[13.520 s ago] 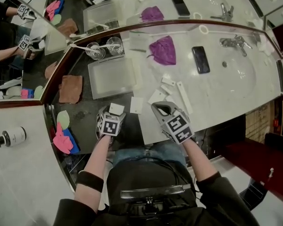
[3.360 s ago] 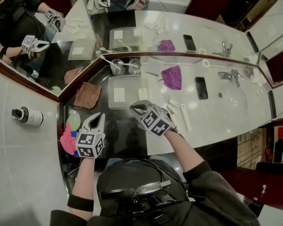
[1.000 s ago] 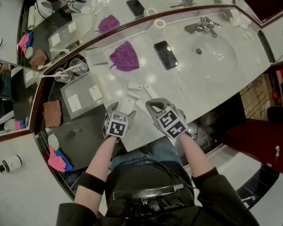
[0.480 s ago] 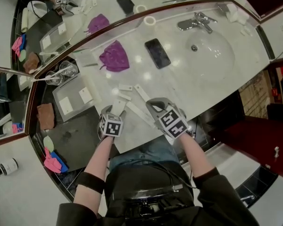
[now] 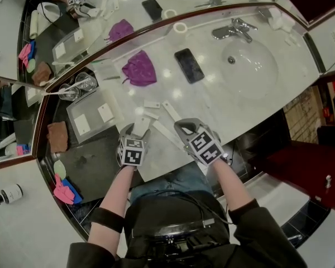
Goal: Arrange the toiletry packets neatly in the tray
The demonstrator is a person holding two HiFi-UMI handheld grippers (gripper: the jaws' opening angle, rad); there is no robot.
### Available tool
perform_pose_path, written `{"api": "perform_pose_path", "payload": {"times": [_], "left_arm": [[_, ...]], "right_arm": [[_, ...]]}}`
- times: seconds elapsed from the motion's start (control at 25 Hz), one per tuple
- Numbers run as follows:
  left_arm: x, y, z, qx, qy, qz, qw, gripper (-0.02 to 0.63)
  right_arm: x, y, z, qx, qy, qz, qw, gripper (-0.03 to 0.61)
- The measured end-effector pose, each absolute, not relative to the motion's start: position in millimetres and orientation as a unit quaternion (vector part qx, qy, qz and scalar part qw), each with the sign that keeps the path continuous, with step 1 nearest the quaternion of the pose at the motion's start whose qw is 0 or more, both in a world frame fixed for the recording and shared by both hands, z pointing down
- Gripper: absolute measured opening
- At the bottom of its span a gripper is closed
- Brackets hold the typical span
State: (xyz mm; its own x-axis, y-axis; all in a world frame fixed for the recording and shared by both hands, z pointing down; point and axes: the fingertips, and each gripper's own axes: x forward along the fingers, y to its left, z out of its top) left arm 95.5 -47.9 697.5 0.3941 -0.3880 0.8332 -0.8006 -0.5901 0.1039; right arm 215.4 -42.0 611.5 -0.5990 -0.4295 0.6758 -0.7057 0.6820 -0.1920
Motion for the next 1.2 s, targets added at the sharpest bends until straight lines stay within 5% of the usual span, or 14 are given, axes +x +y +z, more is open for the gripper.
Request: {"api": "perform_pose_path", "payload": {"times": [0.6,1.2], "left_arm": [[19.7,-42.8,565.1,0.806,-0.49,0.263,0.201,0.278],[-92.2,-54.7,569.0,0.75,-0.555,0.245,0.263,0.278]], "right_arm": [[119.1,-46.3,562.3,0.277,-0.896,0.17,0.302,0.015],[-27.7,-48.3,548.9,0.174,-0.927,0.124,0.308,0.015]]}}
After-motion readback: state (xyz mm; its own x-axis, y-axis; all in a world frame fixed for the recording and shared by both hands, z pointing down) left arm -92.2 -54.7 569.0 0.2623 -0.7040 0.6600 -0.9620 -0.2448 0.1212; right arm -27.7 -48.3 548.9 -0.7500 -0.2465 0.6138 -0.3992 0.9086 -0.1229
